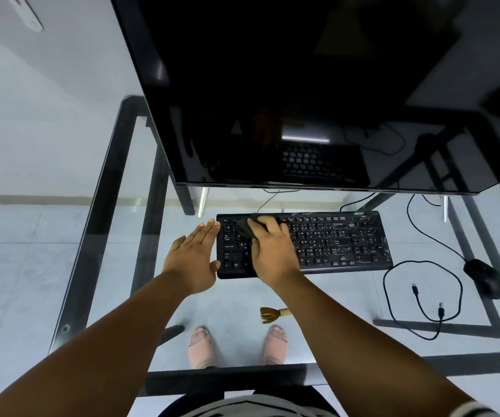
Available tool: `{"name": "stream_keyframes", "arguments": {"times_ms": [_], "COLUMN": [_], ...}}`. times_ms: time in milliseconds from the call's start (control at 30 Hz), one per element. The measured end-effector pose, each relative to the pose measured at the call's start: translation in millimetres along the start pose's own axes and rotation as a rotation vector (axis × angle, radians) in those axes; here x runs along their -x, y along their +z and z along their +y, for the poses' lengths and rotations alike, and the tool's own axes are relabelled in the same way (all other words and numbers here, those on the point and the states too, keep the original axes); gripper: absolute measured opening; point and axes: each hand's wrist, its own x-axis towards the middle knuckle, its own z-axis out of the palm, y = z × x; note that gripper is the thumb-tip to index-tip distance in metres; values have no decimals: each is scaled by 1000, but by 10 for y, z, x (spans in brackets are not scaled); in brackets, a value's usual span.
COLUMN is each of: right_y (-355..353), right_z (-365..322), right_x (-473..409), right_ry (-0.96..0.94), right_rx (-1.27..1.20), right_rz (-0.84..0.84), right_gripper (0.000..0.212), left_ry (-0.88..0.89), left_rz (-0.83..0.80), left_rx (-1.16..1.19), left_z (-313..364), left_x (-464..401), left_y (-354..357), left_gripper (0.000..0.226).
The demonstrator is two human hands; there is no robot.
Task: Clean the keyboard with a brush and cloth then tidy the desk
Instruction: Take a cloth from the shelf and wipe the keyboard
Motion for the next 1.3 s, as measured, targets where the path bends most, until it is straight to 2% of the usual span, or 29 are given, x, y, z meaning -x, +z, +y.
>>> {"name": "stream_keyframes", "arguments": {"times_ms": [67,167,200,400,567,767,933,1100,1300], "right_y": [-55,-92,-80,-54,-111,-82,-76,-64,-81], "right_z": [106,212,180,47,168,-7,98,-18,-18], "right_x": [-45,-103,-125,-230,-265,-317,-268,-268,-265], "right_ry": [-6,219,233,-72,249,-43,73,-152,-151], "right_rx": [29,7,2,-28,-28,-50,-55,-3,13], "right_rz": [-5,101,105,-74,64,-93,14,-147,-107], "right_gripper": [45,43,43,47,42,47,47,56,52], "left_ry": [1,-8,-11,-19,-20,-23,-43,-140,-144], "left_rz": [0,0,2,7,9,6,13,19,14], "left_rx": [-3,6,5,-2,-3,-27,-19,49,55], "left_z": [-2,-8,-12,-22,-10,-25,-13,-59,-81], "left_x": [-1,5,5,14,4,-6,17,51,42], "left_y": [14,23,26,25,29,29,52,113,91], "left_gripper": [80,80,80,79,79,79,79,82,84]}}
